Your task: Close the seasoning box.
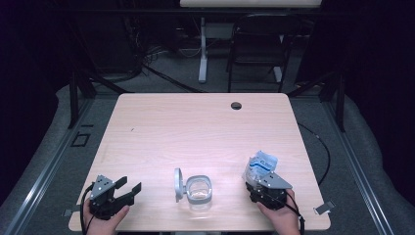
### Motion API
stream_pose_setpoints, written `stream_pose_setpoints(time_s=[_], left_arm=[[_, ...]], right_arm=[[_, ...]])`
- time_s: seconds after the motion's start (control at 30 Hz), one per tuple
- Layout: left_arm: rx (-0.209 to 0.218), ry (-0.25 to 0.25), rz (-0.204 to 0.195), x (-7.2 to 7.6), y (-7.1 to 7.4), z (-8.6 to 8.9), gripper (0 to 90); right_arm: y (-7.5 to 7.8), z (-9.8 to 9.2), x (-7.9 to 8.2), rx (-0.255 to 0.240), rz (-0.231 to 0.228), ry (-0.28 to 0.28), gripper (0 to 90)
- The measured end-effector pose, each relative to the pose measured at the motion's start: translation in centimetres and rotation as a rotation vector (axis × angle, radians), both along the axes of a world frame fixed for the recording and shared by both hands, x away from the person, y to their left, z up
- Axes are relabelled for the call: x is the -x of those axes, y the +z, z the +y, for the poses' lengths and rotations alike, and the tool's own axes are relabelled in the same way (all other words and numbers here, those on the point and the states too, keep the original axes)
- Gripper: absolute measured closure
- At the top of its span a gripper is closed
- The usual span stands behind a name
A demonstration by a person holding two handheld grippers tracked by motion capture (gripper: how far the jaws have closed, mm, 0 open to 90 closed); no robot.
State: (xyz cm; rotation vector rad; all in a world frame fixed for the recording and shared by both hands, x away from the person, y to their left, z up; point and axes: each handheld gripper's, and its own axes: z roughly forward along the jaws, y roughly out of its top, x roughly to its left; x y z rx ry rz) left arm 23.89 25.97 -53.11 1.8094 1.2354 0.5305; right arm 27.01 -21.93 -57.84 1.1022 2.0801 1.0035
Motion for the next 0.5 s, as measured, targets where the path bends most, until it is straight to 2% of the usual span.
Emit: stream_pose_setpoints(time_s=[0.4,0.5], left_arm=[[0.0,0.001,-0.002,0.01,0.04,0.1,39.9],[0.002,0.0,-0.004,-0.01,0.02,0.11,39.9]], right_arm=[[0.17,0.3,-0.03,0.014,-0.004,-0.004,37.3],[0.41,0.35,0.02,0.012,-0.017,-0.003,37.4]])
